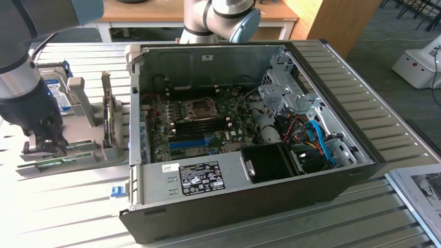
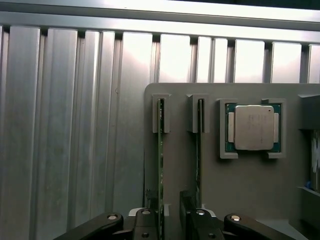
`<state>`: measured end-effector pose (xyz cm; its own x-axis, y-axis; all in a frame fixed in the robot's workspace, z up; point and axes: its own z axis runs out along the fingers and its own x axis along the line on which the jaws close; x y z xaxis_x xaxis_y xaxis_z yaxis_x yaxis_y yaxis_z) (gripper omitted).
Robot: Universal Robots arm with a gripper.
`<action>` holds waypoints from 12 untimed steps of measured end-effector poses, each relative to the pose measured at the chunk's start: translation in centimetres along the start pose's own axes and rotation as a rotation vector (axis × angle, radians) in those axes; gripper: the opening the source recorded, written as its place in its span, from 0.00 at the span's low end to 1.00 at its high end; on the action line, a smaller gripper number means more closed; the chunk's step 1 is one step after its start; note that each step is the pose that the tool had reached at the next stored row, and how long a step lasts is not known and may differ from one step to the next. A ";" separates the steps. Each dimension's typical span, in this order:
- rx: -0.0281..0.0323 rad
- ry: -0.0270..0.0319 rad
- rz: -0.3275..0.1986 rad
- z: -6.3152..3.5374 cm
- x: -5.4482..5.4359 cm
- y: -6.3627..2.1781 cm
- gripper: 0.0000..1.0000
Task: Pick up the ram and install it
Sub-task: 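Pick up the ram and move it above insertion slot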
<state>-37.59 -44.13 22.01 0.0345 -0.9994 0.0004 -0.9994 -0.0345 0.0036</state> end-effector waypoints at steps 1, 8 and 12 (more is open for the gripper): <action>0.0000 0.0000 0.000 0.05 0.0 0.00 0.31; 0.0000 0.0000 0.000 0.11 0.0 0.00 0.31; 0.0000 0.0000 0.000 0.10 0.1 0.00 0.31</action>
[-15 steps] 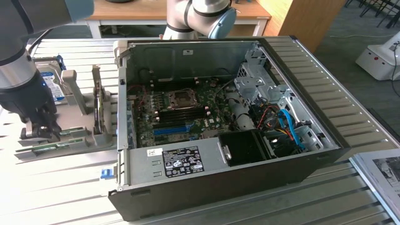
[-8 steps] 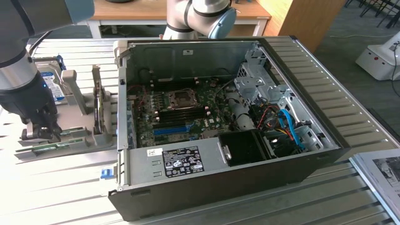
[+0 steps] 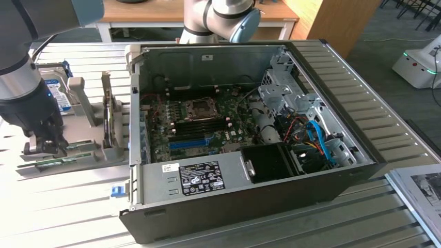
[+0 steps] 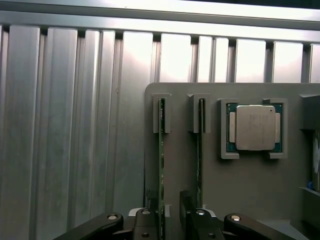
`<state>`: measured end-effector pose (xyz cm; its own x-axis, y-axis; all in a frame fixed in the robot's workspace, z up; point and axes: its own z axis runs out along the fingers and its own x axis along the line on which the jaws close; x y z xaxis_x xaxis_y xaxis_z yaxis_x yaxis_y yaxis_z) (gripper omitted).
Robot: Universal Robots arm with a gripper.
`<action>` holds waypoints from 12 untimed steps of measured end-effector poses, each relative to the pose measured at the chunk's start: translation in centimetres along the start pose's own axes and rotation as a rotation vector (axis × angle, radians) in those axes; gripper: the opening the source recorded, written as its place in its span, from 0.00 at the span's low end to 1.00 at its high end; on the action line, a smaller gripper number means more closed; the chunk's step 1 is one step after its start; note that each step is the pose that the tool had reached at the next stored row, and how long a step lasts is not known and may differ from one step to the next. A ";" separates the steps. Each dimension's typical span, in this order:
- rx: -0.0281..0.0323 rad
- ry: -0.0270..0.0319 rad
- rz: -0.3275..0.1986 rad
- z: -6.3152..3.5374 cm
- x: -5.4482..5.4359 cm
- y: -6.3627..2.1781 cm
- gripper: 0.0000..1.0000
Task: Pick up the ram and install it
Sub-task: 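Pick up the ram and move it above insertion slot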
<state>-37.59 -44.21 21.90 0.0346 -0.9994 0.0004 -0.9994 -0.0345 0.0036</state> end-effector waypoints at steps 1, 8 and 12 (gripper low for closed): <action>0.0000 0.0000 0.000 0.00 0.0 0.00 0.31; 0.0002 -0.0001 0.000 0.07 0.1 0.01 0.31; 0.0000 0.0000 0.000 0.23 0.1 0.01 0.31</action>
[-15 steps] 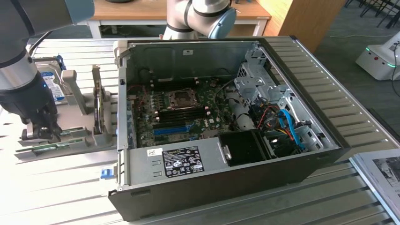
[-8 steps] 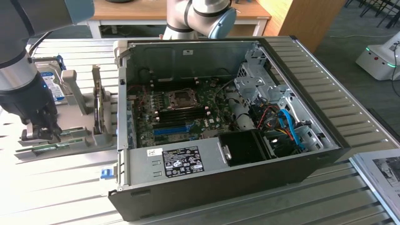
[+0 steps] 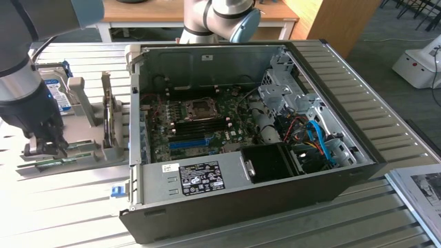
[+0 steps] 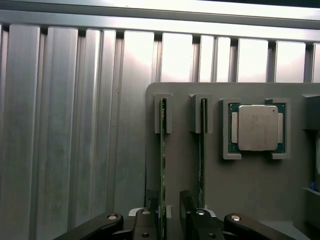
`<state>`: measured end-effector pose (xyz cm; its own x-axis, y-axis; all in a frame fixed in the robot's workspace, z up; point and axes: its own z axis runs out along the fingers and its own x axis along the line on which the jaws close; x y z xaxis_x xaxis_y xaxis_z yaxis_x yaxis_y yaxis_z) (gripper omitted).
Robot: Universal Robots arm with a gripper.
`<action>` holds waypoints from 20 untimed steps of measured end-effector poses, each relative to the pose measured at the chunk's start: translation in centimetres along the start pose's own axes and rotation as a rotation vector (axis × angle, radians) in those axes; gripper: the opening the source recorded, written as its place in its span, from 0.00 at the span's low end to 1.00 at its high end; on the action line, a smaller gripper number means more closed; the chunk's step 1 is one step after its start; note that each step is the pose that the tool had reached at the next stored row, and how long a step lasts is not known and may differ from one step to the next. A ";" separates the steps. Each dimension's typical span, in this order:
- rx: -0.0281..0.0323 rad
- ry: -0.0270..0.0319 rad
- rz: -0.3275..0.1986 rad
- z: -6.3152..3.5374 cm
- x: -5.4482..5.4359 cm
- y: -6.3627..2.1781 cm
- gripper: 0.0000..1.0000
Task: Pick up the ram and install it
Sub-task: 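Pick up the ram and move it above insertion slot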
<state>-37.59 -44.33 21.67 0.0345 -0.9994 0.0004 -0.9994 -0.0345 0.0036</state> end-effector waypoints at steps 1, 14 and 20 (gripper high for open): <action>0.0000 0.0000 0.000 0.05 0.0 0.00 0.31; 0.0000 0.0000 0.000 0.72 0.0 0.00 0.31; 0.0000 0.0000 0.000 1.07 0.0 0.00 0.31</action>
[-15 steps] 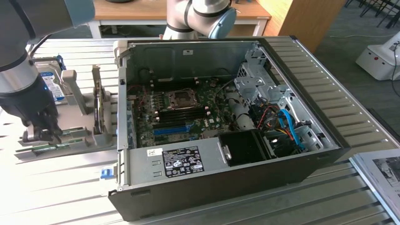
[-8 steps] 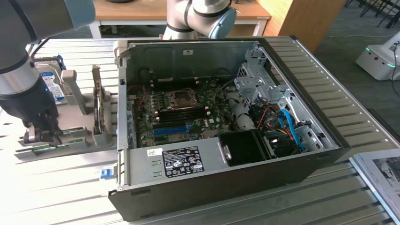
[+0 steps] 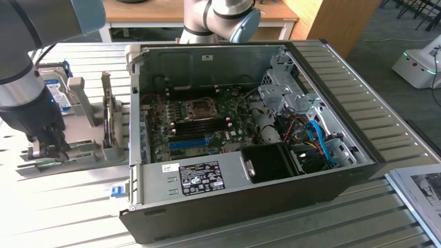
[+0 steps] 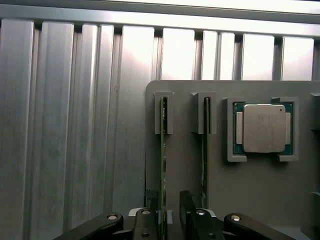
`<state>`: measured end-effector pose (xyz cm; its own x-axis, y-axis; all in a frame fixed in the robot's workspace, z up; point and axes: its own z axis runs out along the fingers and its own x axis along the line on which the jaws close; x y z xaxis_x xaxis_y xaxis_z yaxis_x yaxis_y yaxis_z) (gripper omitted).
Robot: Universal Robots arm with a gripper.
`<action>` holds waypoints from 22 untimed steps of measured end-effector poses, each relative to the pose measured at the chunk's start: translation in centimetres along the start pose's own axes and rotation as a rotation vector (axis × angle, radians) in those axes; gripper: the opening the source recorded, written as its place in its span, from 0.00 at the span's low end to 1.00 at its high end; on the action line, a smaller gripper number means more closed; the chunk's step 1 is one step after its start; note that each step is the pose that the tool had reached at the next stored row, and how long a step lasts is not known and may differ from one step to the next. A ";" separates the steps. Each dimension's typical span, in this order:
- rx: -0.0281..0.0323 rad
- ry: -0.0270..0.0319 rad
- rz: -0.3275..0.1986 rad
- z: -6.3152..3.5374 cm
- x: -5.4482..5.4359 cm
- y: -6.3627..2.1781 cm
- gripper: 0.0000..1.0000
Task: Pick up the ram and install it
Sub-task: 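Pick up the ram and move it above insertion slot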
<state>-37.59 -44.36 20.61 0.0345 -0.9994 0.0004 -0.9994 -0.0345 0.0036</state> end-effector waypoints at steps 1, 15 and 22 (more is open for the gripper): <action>0.0000 -0.0001 0.000 0.05 0.0 0.00 0.31; -0.0002 0.0001 0.000 0.62 0.0 0.00 0.31; 0.0000 -0.0001 0.000 0.63 0.1 0.00 0.31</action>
<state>-37.59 -44.48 19.97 0.0346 -0.9994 0.0003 -0.9994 -0.0346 0.0036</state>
